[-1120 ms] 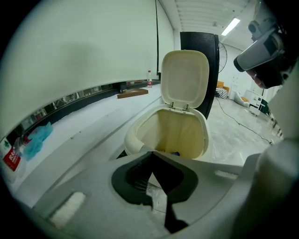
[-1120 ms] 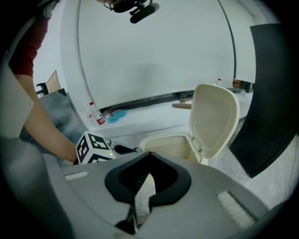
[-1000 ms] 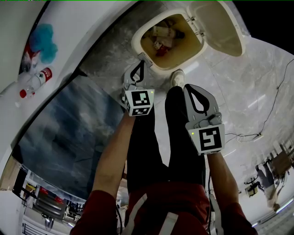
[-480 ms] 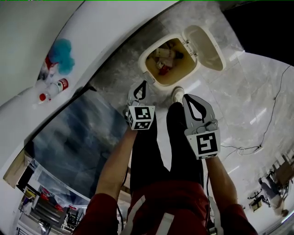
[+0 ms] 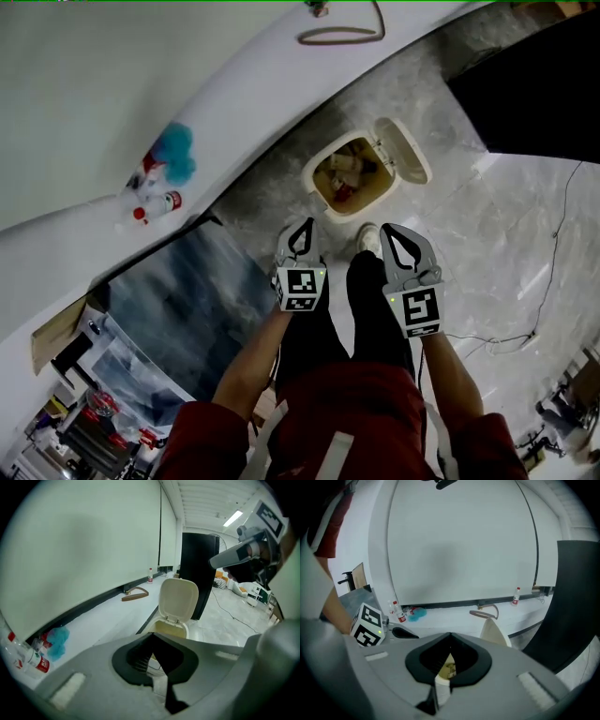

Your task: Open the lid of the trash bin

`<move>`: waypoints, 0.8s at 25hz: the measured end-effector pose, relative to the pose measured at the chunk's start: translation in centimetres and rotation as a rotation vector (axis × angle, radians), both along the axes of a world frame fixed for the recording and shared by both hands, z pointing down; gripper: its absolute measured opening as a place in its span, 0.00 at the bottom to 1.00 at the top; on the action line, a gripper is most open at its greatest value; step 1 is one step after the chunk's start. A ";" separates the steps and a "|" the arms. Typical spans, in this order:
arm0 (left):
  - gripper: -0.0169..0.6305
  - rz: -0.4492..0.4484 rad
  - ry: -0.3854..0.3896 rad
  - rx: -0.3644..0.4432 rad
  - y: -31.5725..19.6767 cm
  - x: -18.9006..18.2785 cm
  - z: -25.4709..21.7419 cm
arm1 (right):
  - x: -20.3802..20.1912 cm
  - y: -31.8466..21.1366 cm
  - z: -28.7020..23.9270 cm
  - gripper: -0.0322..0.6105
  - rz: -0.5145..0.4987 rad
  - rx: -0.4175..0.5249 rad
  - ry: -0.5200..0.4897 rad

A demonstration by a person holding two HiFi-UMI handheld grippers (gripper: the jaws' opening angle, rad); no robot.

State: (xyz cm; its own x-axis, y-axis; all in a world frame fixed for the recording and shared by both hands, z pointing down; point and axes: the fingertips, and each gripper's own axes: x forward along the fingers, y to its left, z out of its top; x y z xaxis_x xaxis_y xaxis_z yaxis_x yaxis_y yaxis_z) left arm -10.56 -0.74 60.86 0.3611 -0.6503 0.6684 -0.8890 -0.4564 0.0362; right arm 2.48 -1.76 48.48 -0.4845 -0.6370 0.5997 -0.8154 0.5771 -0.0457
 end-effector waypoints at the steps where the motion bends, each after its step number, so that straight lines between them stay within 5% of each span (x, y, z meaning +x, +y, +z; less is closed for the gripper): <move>1: 0.04 -0.003 0.006 0.011 0.0 0.1 -1.1 | 0.2 -0.1 -0.7 0.05 0.006 0.009 0.000; 20: 0.04 -0.143 0.034 0.298 0.7 -1.1 -21.0 | 3.9 0.9 -12.7 0.05 0.068 0.169 -0.029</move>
State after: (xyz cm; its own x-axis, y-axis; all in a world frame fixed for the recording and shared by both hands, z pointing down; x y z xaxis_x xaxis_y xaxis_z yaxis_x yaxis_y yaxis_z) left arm -11.71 -0.03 39.87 0.2704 -0.8612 0.4304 -0.9455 -0.3217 -0.0497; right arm 6.41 -0.85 35.75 -0.4523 -0.7592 0.4680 -0.8526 0.5221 0.0230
